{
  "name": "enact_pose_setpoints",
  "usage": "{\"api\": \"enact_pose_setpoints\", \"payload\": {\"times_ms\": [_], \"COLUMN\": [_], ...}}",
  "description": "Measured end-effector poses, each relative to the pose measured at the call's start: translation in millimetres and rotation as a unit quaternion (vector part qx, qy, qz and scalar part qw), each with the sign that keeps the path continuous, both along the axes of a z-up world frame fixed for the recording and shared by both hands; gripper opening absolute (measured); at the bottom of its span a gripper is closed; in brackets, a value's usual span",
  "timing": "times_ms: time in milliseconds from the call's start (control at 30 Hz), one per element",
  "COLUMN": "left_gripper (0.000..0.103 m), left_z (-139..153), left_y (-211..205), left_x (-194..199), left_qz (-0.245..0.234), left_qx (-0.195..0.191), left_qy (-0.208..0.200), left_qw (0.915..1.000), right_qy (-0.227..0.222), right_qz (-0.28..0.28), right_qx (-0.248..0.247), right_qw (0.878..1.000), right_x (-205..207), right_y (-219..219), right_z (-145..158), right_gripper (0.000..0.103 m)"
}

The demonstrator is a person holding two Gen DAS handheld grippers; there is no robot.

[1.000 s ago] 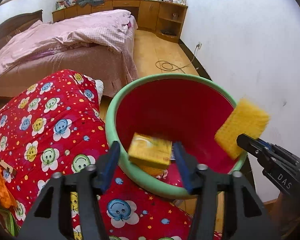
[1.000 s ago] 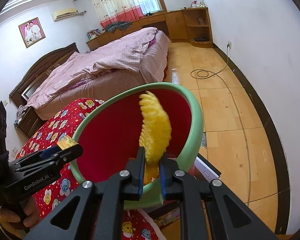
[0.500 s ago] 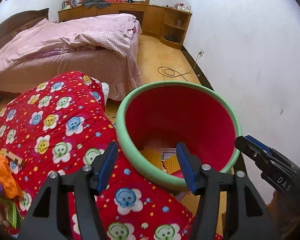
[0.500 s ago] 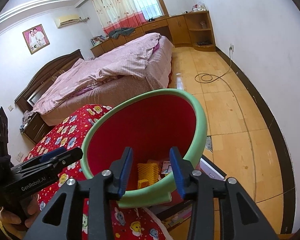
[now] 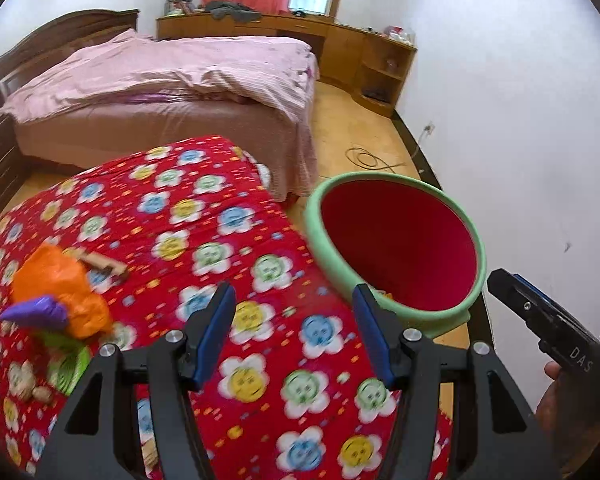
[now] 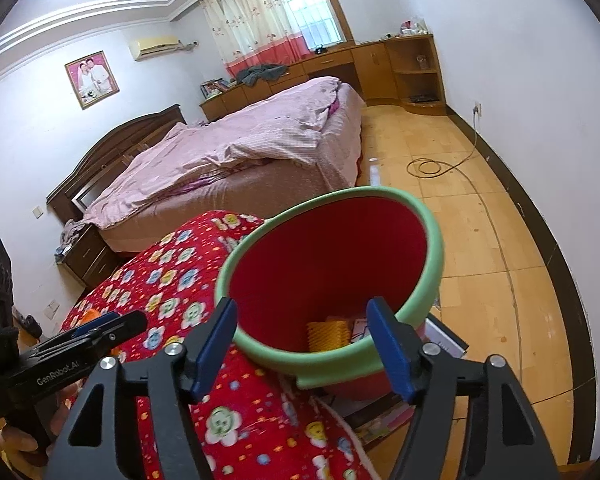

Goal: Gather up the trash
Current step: 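Move both tools back over the items on the bedspread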

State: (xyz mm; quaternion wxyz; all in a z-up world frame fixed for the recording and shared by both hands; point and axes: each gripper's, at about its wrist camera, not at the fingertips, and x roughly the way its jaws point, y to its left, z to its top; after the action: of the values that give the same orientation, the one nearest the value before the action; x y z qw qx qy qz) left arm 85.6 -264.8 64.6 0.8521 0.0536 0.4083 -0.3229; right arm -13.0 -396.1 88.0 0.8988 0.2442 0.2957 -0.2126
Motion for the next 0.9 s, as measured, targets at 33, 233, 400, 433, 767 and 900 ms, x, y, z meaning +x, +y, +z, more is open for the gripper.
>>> {"api": "enact_pose_setpoints", "payload": {"times_ms": [33, 233, 400, 433, 767, 900], "left_gripper": [0.061, 0.061, 0.061, 0.061, 0.061, 0.069], "left_z": [1, 5, 5, 4, -12, -21], "left_y": [6, 51, 89, 94, 158, 178], "left_x": [-1, -6, -10, -10, -15, -15], "left_qz": [0.006, 0.053, 0.097, 0.102, 0.173, 0.196], "left_qx": [0.000, 0.001, 0.006, 0.006, 0.013, 0.017], "left_qy": [0.000, -0.003, -0.004, -0.004, 0.010, 0.019], "left_qw": [1.0000, 0.9986, 0.9953, 0.9947, 0.9847, 0.9803], "right_qy": [0.000, -0.001, 0.002, 0.003, 0.021, 0.023], "right_qz": [0.003, 0.026, 0.051, 0.057, 0.101, 0.114], "right_qx": [0.000, 0.004, 0.007, 0.007, -0.001, 0.001], "right_qw": [1.000, 1.000, 0.999, 0.998, 0.995, 0.993], "right_x": [0, 5, 12, 14, 34, 38], "right_y": [3, 32, 52, 56, 99, 113], "right_z": [1, 3, 2, 2, -4, -12], "right_gripper": [0.072, 0.073, 0.076, 0.077, 0.088, 0.093]}}
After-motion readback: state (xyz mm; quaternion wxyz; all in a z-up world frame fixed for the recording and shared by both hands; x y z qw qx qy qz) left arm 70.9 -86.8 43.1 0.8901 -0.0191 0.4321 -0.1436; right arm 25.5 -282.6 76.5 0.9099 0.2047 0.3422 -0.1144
